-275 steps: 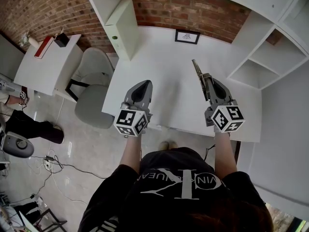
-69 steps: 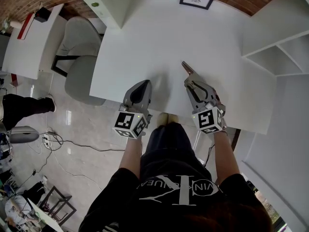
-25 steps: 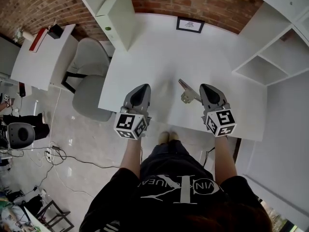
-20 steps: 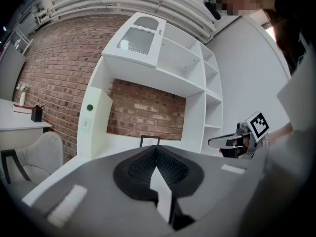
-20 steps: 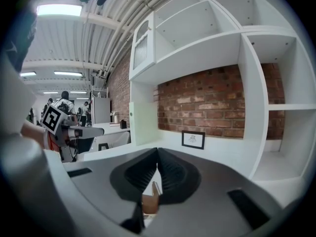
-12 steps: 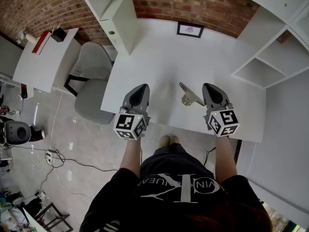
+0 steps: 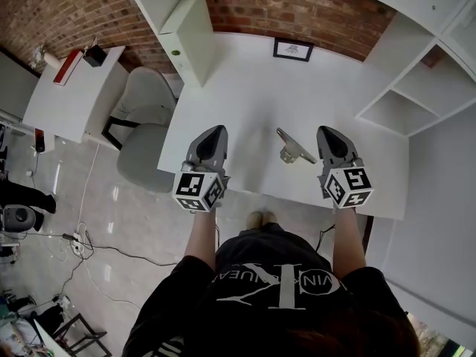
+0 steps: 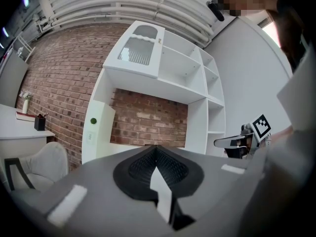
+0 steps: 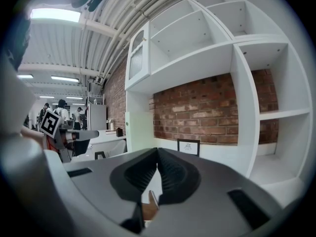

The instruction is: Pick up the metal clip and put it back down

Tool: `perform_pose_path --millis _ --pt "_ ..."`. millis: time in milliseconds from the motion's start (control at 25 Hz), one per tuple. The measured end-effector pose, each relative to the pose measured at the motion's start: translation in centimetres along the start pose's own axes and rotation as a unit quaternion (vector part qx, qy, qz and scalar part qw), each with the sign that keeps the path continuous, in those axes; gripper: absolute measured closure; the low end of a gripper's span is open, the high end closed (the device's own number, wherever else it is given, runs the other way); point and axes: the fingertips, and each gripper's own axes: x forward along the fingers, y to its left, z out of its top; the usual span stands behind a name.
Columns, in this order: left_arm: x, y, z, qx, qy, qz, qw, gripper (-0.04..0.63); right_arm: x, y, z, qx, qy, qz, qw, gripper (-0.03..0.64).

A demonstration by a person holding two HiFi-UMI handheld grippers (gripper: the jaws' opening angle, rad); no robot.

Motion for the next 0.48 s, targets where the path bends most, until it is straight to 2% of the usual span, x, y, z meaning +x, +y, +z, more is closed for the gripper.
perform_pose_path --millis 480 --pt "-0.1 0.3 1.3 -0.005 -0.015 0.006 0.9999 0.584 -0.5 -0.7 1.3 -0.003 -0.013 -0.007 1.000 0.603"
